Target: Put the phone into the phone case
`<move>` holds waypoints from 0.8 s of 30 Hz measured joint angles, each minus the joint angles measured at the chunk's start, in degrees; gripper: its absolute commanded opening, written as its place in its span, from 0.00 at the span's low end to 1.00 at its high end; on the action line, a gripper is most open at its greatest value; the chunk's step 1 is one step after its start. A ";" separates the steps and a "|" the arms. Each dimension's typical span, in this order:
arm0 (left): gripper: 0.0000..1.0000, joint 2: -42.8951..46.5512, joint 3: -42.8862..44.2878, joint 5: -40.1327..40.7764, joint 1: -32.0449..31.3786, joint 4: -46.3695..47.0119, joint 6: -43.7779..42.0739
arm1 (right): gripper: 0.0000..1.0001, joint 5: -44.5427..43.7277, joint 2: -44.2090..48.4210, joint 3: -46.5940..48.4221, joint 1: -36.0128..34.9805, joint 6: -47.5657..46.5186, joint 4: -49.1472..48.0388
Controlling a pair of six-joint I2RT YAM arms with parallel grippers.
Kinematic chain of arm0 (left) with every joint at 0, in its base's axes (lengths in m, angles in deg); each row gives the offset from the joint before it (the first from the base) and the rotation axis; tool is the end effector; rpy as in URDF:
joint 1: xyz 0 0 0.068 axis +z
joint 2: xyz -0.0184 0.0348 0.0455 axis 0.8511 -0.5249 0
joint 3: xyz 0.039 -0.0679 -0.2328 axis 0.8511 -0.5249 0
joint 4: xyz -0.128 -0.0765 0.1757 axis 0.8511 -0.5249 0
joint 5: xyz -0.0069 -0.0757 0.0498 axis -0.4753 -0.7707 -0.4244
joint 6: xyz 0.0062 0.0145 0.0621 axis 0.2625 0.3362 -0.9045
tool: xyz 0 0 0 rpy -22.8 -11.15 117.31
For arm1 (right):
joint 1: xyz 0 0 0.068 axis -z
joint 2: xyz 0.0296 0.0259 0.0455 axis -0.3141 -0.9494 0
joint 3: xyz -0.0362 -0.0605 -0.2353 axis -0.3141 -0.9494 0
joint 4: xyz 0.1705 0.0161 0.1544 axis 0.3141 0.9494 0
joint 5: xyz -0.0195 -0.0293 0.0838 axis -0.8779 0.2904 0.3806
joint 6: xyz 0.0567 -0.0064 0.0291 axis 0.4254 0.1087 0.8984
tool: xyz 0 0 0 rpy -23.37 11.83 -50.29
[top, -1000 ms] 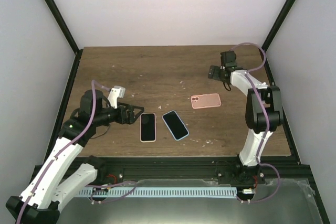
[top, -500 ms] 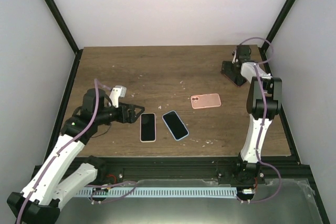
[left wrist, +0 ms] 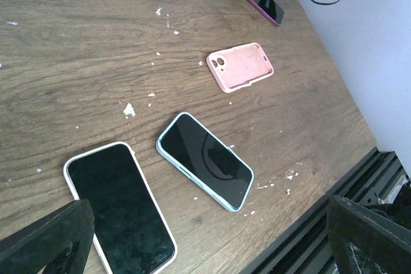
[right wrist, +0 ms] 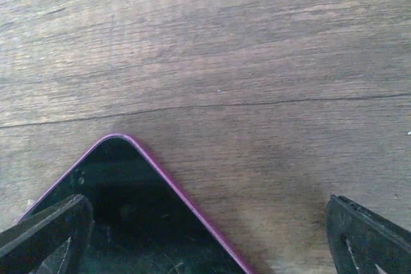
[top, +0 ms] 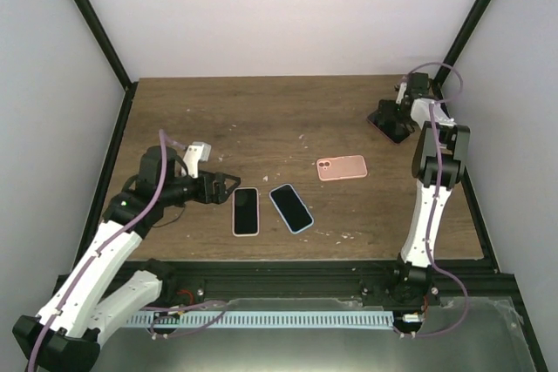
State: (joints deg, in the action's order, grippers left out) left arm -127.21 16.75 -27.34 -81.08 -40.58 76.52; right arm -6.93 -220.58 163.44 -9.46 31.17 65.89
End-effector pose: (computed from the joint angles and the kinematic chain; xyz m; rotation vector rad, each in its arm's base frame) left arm 0.1437 -0.0827 0.2767 0.3214 2.2489 -0.8729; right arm 0.4647 -0.0664 0.1328 0.1248 2.5265 0.0808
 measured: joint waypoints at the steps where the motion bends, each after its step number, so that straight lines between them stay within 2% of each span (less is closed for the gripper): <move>1: 1.00 -0.07 0.00 0.02 0.00 0.00 0.00 | 0.99 0.66 -0.02 0.39 0.17 -0.11 0.46; 6: 1.00 -0.96 0.00 0.02 0.00 0.04 0.00 | 0.98 4.26 0.48 -0.26 0.35 -0.61 1.64; 14: 1.00 -1.44 0.00 0.02 0.00 0.04 0.02 | 0.92 8.59 6.82 -9.73 0.26 0.57 1.81; 20: 1.00 -1.42 0.00 0.70 0.11 -0.22 0.04 | 0.88 6.23 11.65 -16.76 -1.40 1.33 2.19; 24: 1.00 -0.76 0.00 1.99 0.22 -0.50 0.11 | 0.90 2.51 12.02 -17.42 -3.54 1.79 2.16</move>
State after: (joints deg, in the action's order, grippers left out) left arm -127.98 16.75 -25.35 -80.86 -41.08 76.63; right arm -4.42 -208.56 146.02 -13.00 32.96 68.05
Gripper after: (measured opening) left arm 0.999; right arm 0.878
